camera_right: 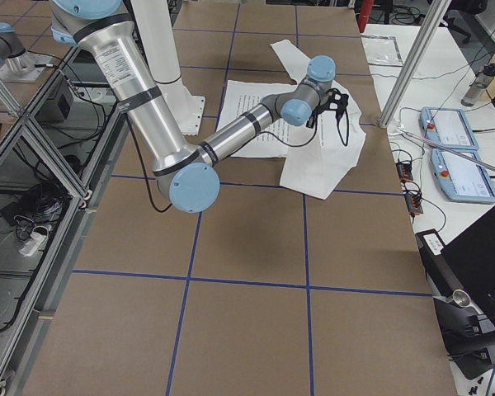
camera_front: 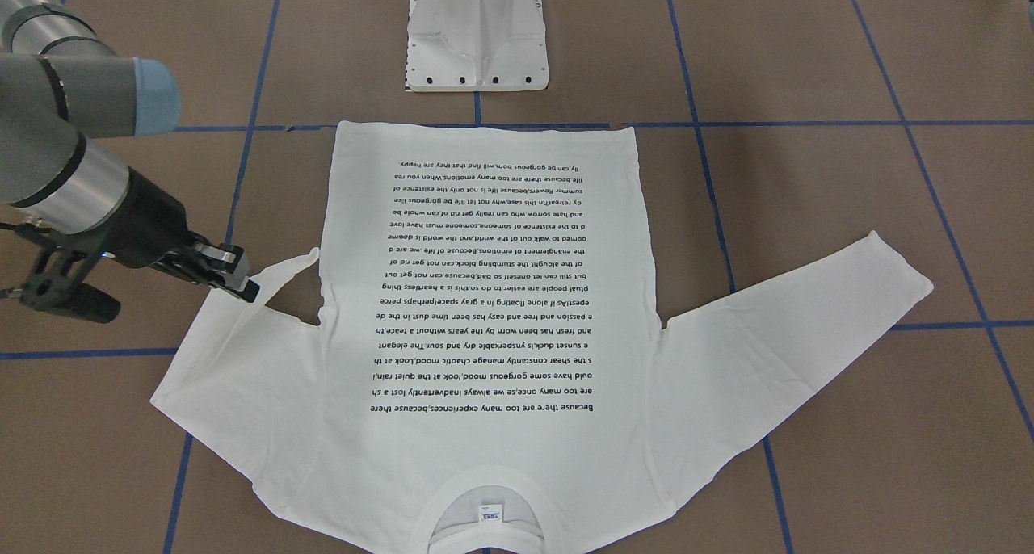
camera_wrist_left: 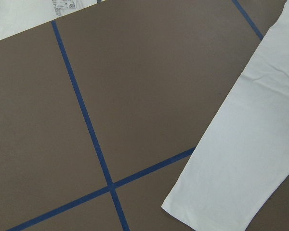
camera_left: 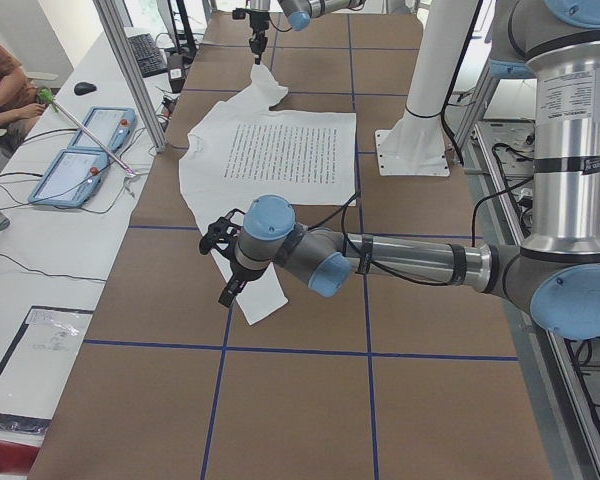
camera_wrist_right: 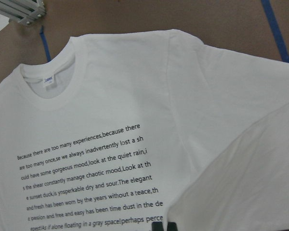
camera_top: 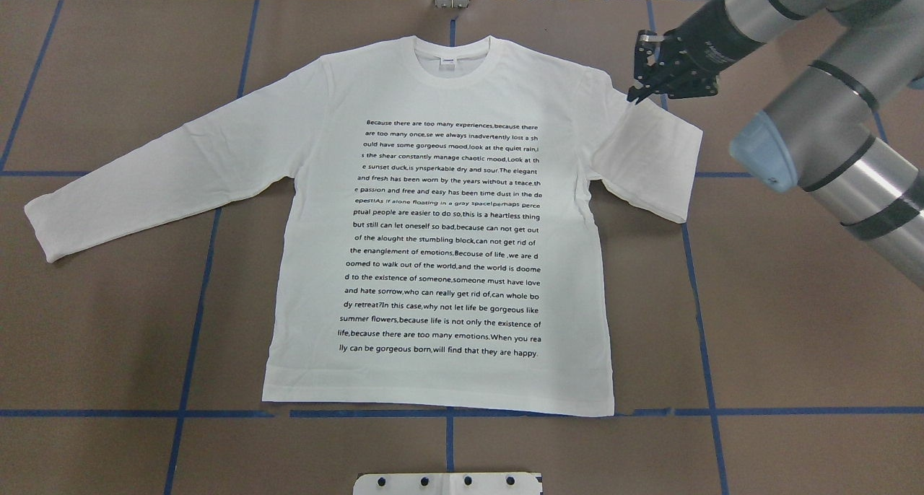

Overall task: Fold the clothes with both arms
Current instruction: 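Carry the grasped sleeve across the shirt body toward the left arm, then release the sleeve on the shirt and lift the right gripper away, then grasp the cuff of the other sleeve with the left gripper, then fold the held sleeve across the shirt toward the right gripper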

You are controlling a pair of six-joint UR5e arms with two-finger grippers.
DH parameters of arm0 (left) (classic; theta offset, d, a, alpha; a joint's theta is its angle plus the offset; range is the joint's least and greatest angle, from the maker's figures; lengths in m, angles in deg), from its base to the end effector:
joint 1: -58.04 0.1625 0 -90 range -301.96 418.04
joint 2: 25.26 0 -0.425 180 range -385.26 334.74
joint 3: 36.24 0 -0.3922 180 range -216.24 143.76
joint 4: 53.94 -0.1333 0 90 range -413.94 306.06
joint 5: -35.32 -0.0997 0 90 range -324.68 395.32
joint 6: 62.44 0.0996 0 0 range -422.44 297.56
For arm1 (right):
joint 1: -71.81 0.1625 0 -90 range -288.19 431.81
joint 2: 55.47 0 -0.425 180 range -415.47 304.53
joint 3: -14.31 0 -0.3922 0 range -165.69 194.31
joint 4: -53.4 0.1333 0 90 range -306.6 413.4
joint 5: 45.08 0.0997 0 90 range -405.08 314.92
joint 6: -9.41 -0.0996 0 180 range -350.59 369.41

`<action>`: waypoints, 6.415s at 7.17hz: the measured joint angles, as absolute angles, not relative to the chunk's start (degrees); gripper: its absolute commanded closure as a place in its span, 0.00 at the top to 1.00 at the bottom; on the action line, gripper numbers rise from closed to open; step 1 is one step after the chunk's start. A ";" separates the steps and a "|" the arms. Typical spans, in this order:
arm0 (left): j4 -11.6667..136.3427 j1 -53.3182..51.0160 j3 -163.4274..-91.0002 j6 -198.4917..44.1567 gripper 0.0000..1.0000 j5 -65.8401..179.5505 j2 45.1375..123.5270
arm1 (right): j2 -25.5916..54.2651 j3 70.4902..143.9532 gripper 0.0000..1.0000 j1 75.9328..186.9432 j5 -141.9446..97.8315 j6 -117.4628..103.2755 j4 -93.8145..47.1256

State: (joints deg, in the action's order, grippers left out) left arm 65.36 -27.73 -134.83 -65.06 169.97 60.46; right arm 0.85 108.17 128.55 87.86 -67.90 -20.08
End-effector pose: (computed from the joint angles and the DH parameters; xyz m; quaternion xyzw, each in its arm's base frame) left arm -0.0276 -0.4850 0.5607 0.2452 0.3790 0.1223 0.8839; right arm -0.3096 -0.5913 0.2393 -0.0271 -0.5333 0.1567 0.8308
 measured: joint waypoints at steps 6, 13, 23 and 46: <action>65.66 -27.65 -134.86 -68.45 1.00 170.17 59.75 | -26.02 89.23 0.00 109.70 67.28 -77.86 -17.74; 66.13 -27.02 -134.93 -73.84 1.00 170.13 60.12 | -31.45 78.32 0.98 104.50 59.66 -79.11 -9.24; 68.82 -11.12 -111.94 -88.77 0.65 168.90 72.15 | 0.05 103.12 0.99 124.58 77.76 -77.23 -11.54; 63.92 7.95 -128.53 -132.76 0.00 162.15 101.60 | 18.74 106.89 0.99 133.40 80.45 -56.14 -10.60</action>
